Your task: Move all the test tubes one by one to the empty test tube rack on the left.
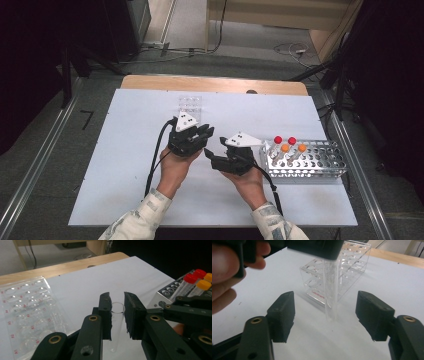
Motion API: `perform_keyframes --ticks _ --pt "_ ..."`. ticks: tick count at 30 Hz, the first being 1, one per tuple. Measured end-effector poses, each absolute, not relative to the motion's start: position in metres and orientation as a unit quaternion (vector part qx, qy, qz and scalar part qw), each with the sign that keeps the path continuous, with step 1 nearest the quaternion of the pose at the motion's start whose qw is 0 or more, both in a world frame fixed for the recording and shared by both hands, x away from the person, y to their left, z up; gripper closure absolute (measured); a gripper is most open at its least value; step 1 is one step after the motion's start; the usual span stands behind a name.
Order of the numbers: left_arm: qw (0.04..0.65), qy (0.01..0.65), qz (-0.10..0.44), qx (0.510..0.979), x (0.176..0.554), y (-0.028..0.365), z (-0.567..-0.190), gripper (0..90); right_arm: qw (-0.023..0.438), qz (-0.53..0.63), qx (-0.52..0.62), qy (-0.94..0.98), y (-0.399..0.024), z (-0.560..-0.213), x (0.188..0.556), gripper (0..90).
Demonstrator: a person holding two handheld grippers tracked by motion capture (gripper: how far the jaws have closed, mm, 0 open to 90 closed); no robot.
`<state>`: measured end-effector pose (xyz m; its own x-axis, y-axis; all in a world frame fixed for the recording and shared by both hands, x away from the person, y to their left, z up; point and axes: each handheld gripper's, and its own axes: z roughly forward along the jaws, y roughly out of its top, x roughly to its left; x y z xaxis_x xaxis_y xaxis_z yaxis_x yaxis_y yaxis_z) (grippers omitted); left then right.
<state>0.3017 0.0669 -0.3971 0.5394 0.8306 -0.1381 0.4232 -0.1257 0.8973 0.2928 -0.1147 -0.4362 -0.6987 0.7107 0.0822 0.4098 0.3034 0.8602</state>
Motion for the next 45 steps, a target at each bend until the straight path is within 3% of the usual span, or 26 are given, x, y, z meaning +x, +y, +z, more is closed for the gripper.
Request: perform_keyframes --ticks 20,45 --pt "0.496 0.452 0.247 0.699 0.324 0.081 -0.366 77.1 0.153 0.48 0.354 0.788 -0.133 -0.434 0.287 27.8" --pt "0.461 0.467 0.286 0.699 0.335 0.087 -0.386 77.0 0.158 0.475 0.353 0.791 -0.135 -0.434 0.285 23.2"
